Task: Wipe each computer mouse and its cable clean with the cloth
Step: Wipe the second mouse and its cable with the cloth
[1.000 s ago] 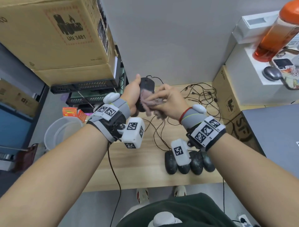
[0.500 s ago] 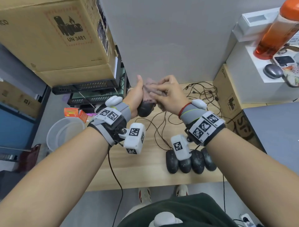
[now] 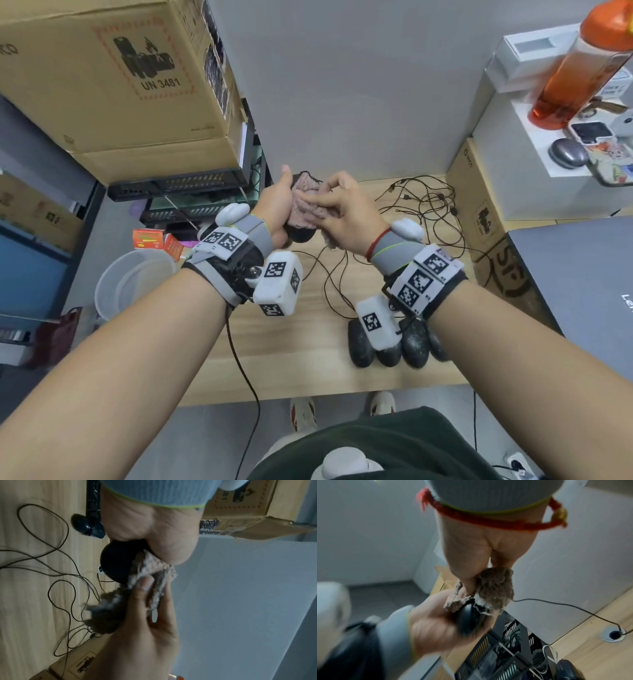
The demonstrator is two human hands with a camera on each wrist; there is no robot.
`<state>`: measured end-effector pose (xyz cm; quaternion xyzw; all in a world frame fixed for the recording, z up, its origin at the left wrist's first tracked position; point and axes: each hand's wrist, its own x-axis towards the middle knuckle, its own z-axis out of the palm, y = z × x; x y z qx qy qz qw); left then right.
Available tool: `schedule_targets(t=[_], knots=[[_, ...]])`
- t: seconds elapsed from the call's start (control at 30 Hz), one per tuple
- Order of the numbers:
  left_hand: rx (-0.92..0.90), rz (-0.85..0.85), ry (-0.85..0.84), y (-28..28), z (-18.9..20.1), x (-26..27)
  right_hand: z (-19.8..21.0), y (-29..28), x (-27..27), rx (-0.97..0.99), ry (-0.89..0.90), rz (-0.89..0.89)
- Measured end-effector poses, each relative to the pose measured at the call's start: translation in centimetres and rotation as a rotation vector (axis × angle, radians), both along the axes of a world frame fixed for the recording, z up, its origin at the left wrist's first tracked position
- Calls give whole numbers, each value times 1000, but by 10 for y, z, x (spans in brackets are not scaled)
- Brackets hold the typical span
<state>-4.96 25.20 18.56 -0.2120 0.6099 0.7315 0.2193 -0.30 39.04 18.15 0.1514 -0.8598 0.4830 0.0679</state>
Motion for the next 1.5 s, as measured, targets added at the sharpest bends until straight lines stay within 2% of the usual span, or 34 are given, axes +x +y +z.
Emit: schedule_targets(t=[0.07,0.13,0.23,0.33,0.4,0.5,0.57,0.7,0.8,0.87,0.93,1.03,1.17,1.23,1.43,1.5], knots=[[-37,-37,41,5,-2,2,1,11,-16,-23,-86,-141],[-118,-31,75,10,-1,2,2,17,-24,37,-88,-237],[-54,-17,93,11,3,-5,6,6,-11,-77,7,-101],[-8,45,20,5,9,-11,3,-1,3,-62,54,4],[28,47,-23,1,10,-10,1,3,5,-71,2,59],[64,119,-27,-1,9,-7,3,9,7,-146,-171,109],[64,123,-20,2,7,-6,8,15,5,-209,-236,72],[35,81,-35,6,2,-10,14,15,-2,-172,-180,-9],[-11,-57,-58,2,0,-14,17,5,3,-114,-140,64],[-56,-44,-52,-1,-2,-14,18,8,3,-127,-175,77],[-94,-34,-34,-3,-4,-12,14,18,-4,-167,-224,-8],[-108,-69,1,0,-7,-8,8,29,-13,-153,-202,-163],[-45,-49,10,-1,-7,-9,11,16,-7,-208,-175,-41],[-33,-57,4,-2,-7,-10,10,14,-7,-166,-115,3],[-86,-108,11,2,-6,-8,5,29,-27,-276,-149,-166],[-83,-74,34,5,-4,-8,6,25,-23,-258,-144,-120]])
